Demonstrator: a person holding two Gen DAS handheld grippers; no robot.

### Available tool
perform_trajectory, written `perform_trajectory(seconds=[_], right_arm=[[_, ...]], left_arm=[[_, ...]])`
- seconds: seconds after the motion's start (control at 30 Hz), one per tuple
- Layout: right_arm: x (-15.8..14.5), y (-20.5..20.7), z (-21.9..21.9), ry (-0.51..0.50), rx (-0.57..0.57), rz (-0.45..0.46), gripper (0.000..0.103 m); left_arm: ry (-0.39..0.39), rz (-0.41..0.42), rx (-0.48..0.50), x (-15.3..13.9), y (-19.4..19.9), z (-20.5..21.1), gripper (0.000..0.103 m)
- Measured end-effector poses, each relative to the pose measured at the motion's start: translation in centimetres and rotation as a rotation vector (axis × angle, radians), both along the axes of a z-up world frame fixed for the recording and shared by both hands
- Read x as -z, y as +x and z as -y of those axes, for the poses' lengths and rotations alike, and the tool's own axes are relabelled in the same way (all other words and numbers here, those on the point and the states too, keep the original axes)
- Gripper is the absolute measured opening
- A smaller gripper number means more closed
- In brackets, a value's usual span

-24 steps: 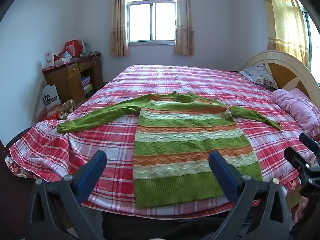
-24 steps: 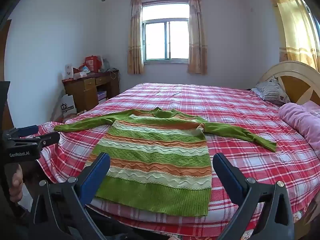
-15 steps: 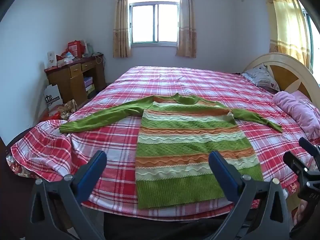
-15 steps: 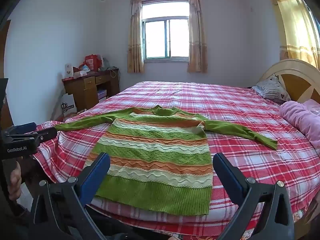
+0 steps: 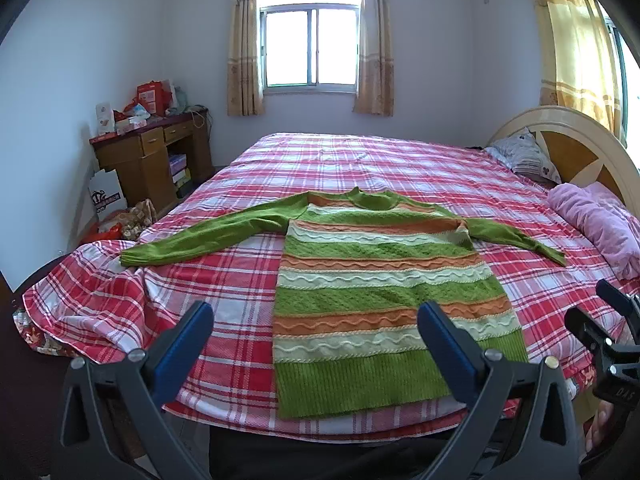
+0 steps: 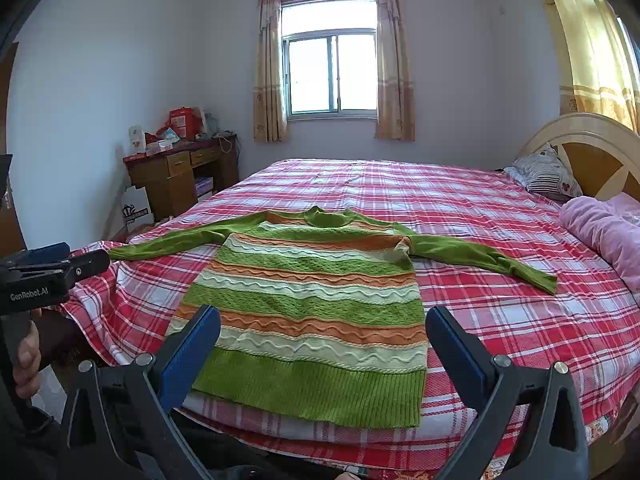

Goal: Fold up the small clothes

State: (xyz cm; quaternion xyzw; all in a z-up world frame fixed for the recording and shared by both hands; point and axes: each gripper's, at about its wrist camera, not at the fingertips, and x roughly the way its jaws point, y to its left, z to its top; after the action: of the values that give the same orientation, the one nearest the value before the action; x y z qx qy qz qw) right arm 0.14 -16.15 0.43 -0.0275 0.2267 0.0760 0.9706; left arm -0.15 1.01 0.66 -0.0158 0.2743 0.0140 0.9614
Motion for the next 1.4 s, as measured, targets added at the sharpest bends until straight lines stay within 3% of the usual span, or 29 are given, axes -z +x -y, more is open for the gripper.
perform_trajectory(seconds=[1.4], right_arm=[[0.35,0.31,0.24,0.003,-0.003,-0.022,0.102]], left_arm=[[-0.005,-0.009,-0.015,0.67,0.25,-0.77,0.103]])
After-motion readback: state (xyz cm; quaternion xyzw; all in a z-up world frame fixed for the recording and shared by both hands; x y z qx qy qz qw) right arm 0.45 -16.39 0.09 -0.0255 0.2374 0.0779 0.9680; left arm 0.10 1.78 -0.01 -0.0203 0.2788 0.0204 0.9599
